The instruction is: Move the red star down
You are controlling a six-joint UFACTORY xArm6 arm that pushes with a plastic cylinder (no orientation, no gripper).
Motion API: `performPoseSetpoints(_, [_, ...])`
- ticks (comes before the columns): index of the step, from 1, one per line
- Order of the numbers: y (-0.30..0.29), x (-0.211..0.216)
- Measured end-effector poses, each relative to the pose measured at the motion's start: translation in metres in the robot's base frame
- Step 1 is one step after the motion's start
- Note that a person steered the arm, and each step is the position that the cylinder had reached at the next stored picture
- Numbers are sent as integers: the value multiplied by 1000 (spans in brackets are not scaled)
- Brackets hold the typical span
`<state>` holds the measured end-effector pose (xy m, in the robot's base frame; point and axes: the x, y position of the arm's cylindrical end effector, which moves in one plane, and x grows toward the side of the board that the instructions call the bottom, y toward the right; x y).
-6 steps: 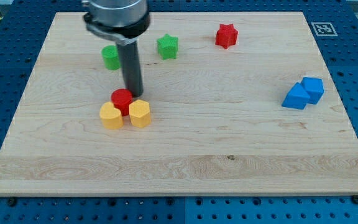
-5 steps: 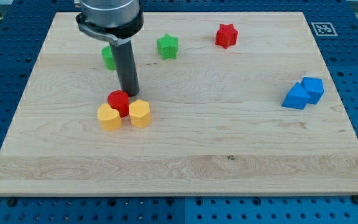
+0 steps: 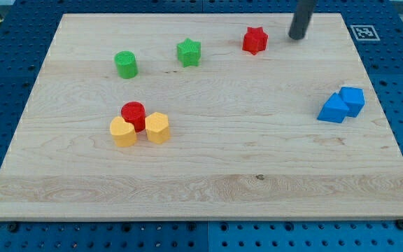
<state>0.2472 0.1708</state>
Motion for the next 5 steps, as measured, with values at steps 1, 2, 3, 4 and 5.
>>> performPoseSetpoints(1, [-64,-6])
performPoseSetpoints(2, [-78,50])
performPoseSetpoints(3, [-78,122])
performPoseSetpoints(4, [-62,130])
performPoseSetpoints(5, [7,123])
